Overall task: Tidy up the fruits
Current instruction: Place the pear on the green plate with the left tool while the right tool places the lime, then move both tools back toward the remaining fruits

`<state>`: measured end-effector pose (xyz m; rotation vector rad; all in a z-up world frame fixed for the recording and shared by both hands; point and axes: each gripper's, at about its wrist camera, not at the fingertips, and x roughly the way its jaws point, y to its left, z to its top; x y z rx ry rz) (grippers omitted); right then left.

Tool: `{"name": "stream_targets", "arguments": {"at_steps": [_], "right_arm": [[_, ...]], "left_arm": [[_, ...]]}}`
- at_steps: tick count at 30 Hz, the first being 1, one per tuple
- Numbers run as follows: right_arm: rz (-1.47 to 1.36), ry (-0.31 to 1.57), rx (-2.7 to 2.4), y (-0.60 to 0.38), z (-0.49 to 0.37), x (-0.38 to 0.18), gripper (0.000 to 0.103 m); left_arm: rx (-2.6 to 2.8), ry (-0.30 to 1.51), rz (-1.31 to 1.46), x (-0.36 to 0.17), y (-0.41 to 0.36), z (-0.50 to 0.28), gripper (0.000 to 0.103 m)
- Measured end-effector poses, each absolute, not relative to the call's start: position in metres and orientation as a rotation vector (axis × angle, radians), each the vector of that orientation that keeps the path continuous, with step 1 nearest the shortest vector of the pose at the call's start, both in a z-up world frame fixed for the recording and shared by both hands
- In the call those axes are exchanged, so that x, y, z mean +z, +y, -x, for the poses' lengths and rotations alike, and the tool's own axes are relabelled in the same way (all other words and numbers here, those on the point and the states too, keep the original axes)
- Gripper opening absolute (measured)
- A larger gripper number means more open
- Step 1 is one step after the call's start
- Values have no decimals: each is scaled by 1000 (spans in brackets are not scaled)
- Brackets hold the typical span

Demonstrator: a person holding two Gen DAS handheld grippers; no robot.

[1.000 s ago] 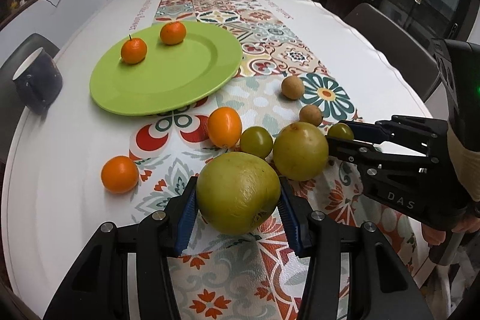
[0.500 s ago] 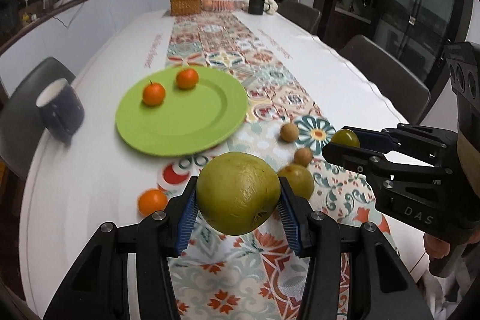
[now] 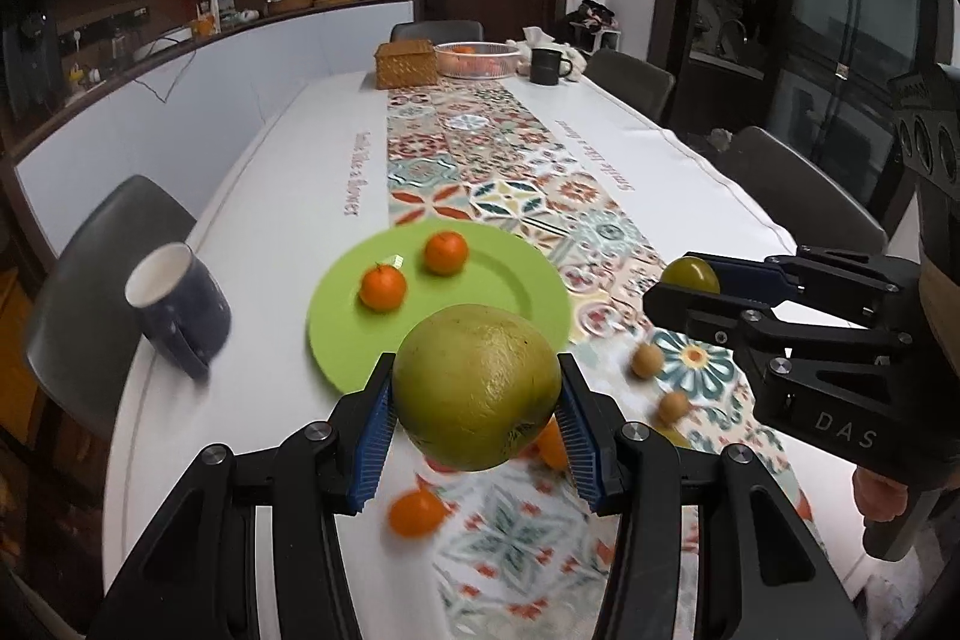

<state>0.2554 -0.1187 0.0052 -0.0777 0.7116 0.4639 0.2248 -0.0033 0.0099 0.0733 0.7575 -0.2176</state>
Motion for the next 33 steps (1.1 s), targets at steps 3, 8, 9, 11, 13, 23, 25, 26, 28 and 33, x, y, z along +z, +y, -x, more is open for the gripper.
{"name": "stream_targets", "arguments": {"at_steps": [3, 8, 9, 11, 13, 23, 25, 26, 28, 33], "right_arm": [[76, 718, 463, -112, -272, 9, 29], [82, 744, 462, -102, -297, 10, 29], [84, 756, 467, -98, -305, 8, 29], [79, 787, 477, -93, -316, 3, 29], [78, 833, 483, -87, -329, -7, 29], [97, 985, 474, -70, -360, -57, 29], [99, 994, 467, -70, -364, -60, 29], [97, 995, 466, -70, -365, -60, 29], [95, 994, 456, -70, -366, -59, 32], [88, 952, 421, -79, -358, -50, 46]], "left_arm": [[-210, 760, -82, 12, 3, -237, 50], [-204, 793, -117, 9, 7, -265, 50], [-213, 810, -118, 6, 8, -273, 50], [-220, 833, -112, -1, 10, -283, 50], [-230, 868, -103, -13, 13, -295, 50], [-217, 983, -75, -58, 24, -324, 50], [-198, 995, -81, -61, 26, -329, 50], [-188, 1004, -82, -63, 27, -331, 50], [-175, 1003, -74, -62, 29, -331, 54], [-155, 935, -85, -44, 32, -319, 65]]}}
